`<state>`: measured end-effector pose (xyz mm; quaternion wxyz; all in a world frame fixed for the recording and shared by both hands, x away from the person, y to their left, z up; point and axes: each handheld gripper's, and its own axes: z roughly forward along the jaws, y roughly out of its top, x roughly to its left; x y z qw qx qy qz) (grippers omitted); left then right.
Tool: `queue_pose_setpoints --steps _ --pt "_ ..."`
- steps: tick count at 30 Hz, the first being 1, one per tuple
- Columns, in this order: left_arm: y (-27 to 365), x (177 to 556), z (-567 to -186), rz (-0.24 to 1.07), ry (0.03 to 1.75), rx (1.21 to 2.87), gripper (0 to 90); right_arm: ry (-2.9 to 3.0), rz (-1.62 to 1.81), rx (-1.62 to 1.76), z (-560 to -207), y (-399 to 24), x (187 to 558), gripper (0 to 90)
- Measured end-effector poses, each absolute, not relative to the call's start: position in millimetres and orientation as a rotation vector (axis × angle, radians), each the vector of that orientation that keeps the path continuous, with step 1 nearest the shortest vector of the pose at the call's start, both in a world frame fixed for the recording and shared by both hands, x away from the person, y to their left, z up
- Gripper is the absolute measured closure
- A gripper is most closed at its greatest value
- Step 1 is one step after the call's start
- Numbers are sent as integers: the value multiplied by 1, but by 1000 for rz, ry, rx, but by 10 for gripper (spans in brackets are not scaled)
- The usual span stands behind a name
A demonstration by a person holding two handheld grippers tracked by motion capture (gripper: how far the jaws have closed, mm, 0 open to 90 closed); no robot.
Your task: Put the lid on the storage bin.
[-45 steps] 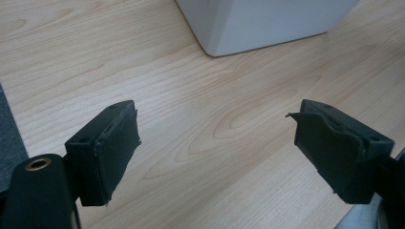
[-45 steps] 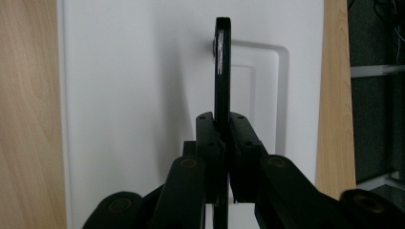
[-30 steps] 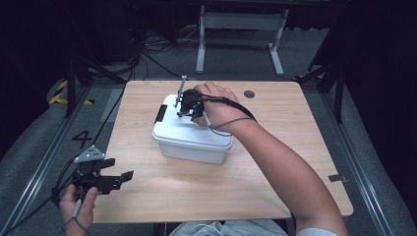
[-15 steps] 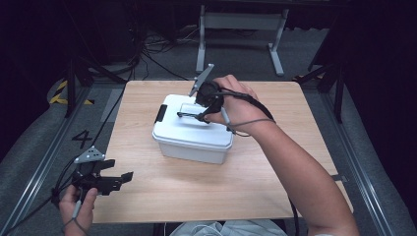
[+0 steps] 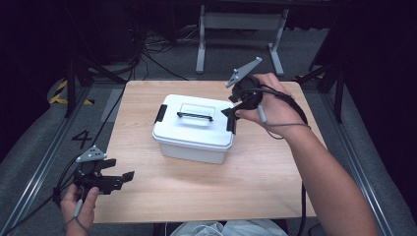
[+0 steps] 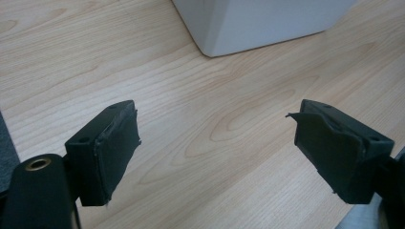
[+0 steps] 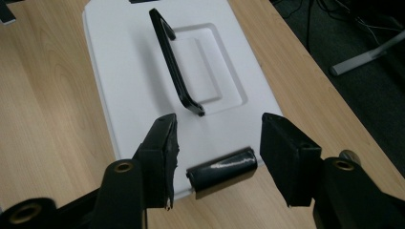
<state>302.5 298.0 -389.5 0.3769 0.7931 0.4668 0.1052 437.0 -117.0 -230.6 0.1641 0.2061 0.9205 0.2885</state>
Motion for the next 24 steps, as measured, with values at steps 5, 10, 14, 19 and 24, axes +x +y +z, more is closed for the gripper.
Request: queue_pose_setpoints --steps 5,10,14,19,24 --pt "297 307 -389 268 1186 2037 156 2578 824 687 -231 -142 430 459" --pt "297 312 -389 274 1214 2013 156 2543 838 766 -238 -174 423 442" --pt "299 312 -388 288 1215 1991 156 2512 850 844 -246 -200 418 432" --pt "298 308 -383 311 1186 1973 156 2487 853 921 -256 -230 415 412" --pt "298 308 -386 304 1194 1989 156 2471 851 990 -272 -253 411 403"
